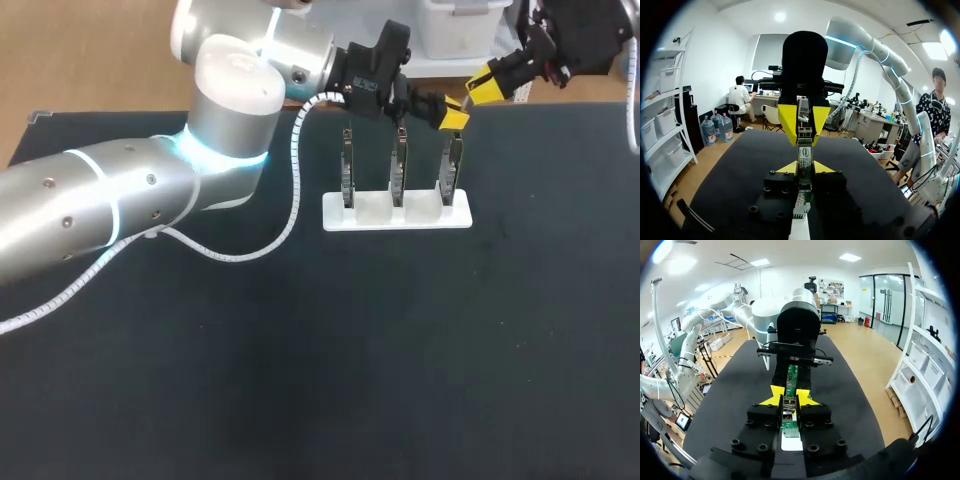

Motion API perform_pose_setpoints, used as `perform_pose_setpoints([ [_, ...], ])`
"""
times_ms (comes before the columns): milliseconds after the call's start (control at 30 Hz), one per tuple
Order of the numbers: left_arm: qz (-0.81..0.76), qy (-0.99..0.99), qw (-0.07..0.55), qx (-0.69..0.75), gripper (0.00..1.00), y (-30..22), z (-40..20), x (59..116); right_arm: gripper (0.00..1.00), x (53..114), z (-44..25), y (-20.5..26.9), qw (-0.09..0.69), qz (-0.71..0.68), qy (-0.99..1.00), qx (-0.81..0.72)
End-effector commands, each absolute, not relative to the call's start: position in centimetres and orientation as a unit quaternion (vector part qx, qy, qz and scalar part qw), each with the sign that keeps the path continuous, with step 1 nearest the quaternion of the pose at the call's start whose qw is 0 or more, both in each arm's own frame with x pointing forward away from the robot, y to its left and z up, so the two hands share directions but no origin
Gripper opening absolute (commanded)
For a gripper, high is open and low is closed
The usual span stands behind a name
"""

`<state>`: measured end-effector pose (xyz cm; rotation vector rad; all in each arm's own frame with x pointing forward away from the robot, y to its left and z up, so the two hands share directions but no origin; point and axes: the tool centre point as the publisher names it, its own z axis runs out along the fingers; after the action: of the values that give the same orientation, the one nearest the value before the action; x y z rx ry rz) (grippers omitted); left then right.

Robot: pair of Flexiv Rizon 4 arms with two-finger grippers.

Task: Pick up the optical module with the left hand, and insert it into the network port with the right hand.

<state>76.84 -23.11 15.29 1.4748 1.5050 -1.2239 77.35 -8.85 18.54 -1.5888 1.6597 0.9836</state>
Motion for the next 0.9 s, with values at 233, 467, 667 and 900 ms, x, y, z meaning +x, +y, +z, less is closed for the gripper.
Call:
perform_pose_setpoints([
  [233, -0.472, 0.579, 0.341, 0.57, 0.0, -23.3, 15.3, 77.0, 0.0, 77.3, 18.5, -8.9, 0.313, 0.371, 0.631, -0.605],
  [467, -0.472, 0.579, 0.341, 0.57, 1.0, -23.3, 15.3, 77.0, 0.0, 77.4, 18.5, -8.7, 0.315, 0.372, 0.629, -0.606],
  [667, -0.472, 0.579, 0.341, 0.57, 1.0, -23.3, 15.3, 77.0, 0.0, 77.5, 18.5, -8.6, 0.316, 0.372, 0.628, -0.606],
  [900, -0.453, 0.563, 0.344, 0.6, 1.0, -23.5, 16.5, 76.9, 0.0, 77.5, 18.6, -8.6, 0.319, 0.371, 0.628, -0.605],
])
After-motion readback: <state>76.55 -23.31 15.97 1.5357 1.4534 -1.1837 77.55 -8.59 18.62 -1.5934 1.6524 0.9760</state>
